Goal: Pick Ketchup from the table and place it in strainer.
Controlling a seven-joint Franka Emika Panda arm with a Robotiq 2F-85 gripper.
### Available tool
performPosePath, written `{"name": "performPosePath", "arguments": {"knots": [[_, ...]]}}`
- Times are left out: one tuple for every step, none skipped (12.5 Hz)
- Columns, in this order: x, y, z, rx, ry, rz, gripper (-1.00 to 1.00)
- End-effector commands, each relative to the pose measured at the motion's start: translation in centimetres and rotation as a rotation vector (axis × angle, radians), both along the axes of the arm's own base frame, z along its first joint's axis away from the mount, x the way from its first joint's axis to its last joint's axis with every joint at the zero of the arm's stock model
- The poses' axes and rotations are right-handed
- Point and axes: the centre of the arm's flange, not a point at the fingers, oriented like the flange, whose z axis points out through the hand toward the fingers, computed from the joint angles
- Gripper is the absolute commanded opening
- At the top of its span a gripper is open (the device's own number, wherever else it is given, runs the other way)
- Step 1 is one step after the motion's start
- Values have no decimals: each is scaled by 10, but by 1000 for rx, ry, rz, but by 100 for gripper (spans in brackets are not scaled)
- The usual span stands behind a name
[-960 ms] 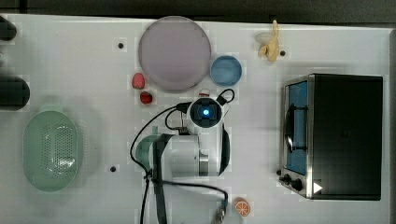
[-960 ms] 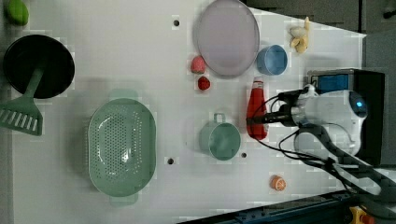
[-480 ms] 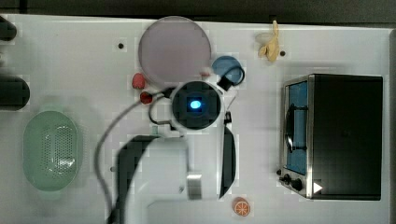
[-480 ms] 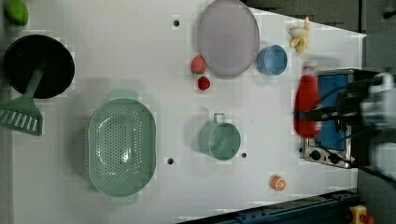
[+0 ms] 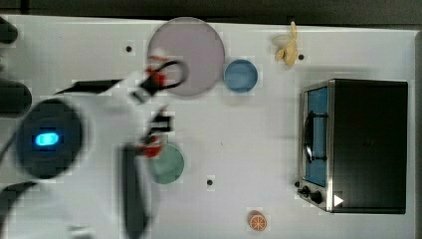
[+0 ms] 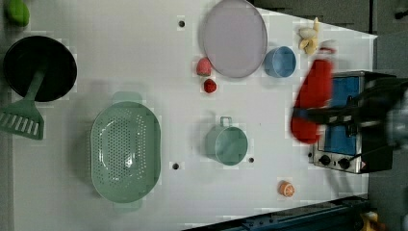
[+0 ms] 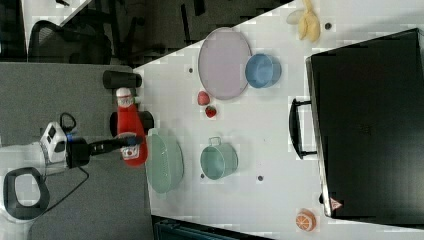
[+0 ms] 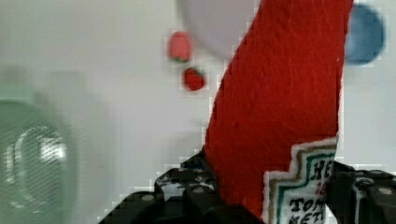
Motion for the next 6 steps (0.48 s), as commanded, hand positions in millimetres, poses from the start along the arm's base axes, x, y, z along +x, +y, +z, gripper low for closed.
{"name": "performPosePath", "arguments": {"knots": [[-38,105,-59,3,93,-131,24],[-46,133,-69,30,81,-137,24],[-53,159,-79,68,68,-148,24],[-60,182,-92,111,64,-177,24],[-66,201,-107,148,78,-217,24],[-72,217,-123,179,101,-254,24]]}}
